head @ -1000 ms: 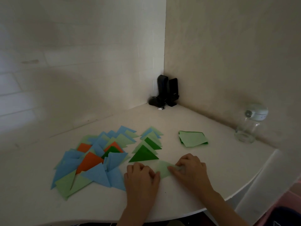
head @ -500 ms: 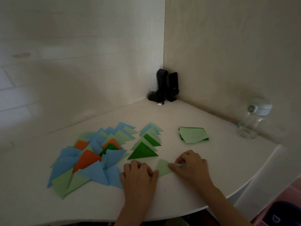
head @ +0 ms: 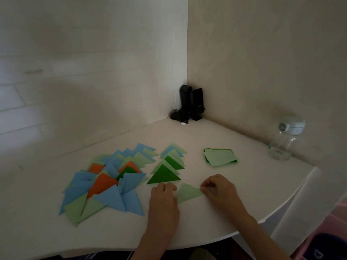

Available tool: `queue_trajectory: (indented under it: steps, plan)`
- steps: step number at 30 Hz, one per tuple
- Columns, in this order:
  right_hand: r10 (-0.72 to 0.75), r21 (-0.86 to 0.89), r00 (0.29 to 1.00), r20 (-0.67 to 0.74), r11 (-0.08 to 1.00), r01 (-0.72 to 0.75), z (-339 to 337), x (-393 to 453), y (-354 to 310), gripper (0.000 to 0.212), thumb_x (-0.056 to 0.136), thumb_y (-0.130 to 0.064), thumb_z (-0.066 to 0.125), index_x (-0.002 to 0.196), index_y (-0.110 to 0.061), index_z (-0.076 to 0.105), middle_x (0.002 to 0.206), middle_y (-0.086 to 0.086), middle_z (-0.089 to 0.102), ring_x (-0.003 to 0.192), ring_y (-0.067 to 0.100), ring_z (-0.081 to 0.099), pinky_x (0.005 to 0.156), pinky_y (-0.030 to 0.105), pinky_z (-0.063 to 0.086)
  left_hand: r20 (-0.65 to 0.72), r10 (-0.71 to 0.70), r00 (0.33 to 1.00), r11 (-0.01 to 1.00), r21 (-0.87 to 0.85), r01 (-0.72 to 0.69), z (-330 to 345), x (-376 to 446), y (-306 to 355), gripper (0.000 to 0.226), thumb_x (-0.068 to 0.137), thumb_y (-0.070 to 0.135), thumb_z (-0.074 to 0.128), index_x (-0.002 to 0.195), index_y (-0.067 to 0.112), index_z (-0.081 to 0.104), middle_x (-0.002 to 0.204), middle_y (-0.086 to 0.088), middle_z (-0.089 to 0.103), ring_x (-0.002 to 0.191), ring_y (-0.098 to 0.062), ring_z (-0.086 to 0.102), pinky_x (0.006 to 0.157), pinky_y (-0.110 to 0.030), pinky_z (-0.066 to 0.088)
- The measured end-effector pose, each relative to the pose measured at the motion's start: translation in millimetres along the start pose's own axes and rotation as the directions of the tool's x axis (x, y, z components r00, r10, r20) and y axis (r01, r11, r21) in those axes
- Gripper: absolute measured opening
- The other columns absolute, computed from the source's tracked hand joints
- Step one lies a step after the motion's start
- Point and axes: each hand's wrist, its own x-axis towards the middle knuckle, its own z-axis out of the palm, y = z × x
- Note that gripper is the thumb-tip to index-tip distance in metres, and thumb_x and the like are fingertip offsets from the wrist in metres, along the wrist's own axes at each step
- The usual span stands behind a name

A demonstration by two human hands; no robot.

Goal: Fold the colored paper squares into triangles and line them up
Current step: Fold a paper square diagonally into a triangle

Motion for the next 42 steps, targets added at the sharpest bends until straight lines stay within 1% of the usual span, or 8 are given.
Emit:
queue_trajectory:
  steps: [3,6,12,20,25,30,37,42]
  plan:
    - [-0.026,-0.089,0.999,-0.043,0.996,0.022,7,-2,2,0.003,0.083,-0.028,0.067,0.084,-0.025,0.067,0.091,-0.008,0.058,0.089,0.015,0.055,0.079,0.032,0.04,0.0,-0.01,1.0,0.999,0.031,0.01,3,3,19,0.033,0.089,0.011,0.057,0.12,0.017,0.048,0.115,-0.004,0.049,0.099,-0.02,0.045,0.08,-0.028,0.04]
    - [-0.031,-0.143,0.997,-0.069,0.99,0.021,10,-5,1,0.005,0.086,-0.03,0.062,0.089,-0.027,0.065,0.095,-0.008,0.057,0.092,0.015,0.052,0.075,0.028,0.03,0.067,-0.079,0.995,0.995,0.073,0.075,5,11,25,0.042,0.092,0.029,0.056,0.128,0.02,0.037,0.123,-0.001,0.04,0.106,-0.017,0.043,0.086,-0.023,0.036]
    - [-0.061,-0.19,0.993,-0.103,0.981,0.04,11,-8,-1,0.008,0.089,-0.032,0.058,0.092,-0.027,0.064,0.095,-0.009,0.057,0.092,0.014,0.051,0.074,0.027,0.025,0.157,-0.186,0.97,0.974,-0.1,0.203,5,22,22,0.04,0.083,0.019,0.067,0.117,0.02,0.046,0.102,0.002,0.053,0.093,-0.014,0.053,0.074,-0.02,0.038]
    - [-0.071,-0.057,0.984,-0.164,0.996,0.063,-4,6,4,0.012,0.078,-0.027,0.072,0.088,-0.023,0.066,0.083,-0.012,0.054,0.073,0.007,0.052,0.07,0.024,0.043,-0.022,-0.076,0.997,0.993,-0.095,0.074,1,28,0,0.016,0.086,0.021,0.065,0.1,0.02,0.06,0.081,0.005,0.06,0.079,-0.02,0.056,0.073,-0.036,0.046]
    - [-0.048,-0.15,0.958,-0.282,0.989,0.006,-23,33,23,0.024,0.072,-0.023,0.078,0.092,-0.021,0.067,0.098,-0.004,0.063,0.091,0.019,0.06,0.081,0.037,0.048,-0.121,-0.081,0.989,0.995,-0.06,0.074,-15,41,-28,0.015,0.082,0.018,0.069,0.094,0.019,0.06,0.074,0.0,0.06,0.074,-0.021,0.053,0.069,-0.042,0.046]
    - [0.033,-0.266,0.977,-0.209,0.96,-0.089,-26,55,30,0.03,0.077,-0.03,0.072,0.107,-0.026,0.067,0.117,-0.006,0.058,0.111,0.018,0.051,0.089,0.033,0.033,-0.114,-0.079,0.99,0.997,-0.008,0.079,-15,47,-50,0.019,0.08,0.018,0.071,0.091,0.022,0.056,0.075,0.002,0.059,0.076,-0.021,0.053,0.068,-0.045,0.046]
    - [0.047,-0.344,0.979,-0.198,0.932,-0.114,-21,63,31,0.017,0.088,-0.042,0.057,0.098,-0.036,0.069,0.11,-0.014,0.06,0.104,0.012,0.052,0.084,0.031,0.029,-0.163,-0.075,0.984,0.997,-0.002,0.076,-13,53,-56,0.029,0.068,0.014,0.079,0.081,0.024,0.055,0.077,0.008,0.054,0.076,-0.017,0.047,0.067,-0.037,0.042]
    - [0.044,-0.351,0.977,-0.208,0.929,-0.117,-19,63,33,0.026,0.083,-0.05,0.059,0.102,-0.034,0.067,0.113,-0.015,0.057,0.108,0.011,0.05,0.088,0.032,0.03,-0.195,0.005,0.981,1.0,0.027,0.0,-13,57,-56,0.035,0.061,0.004,0.081,0.08,0.019,0.058,0.077,0.005,0.054,0.074,-0.018,0.047,0.063,-0.037,0.042]
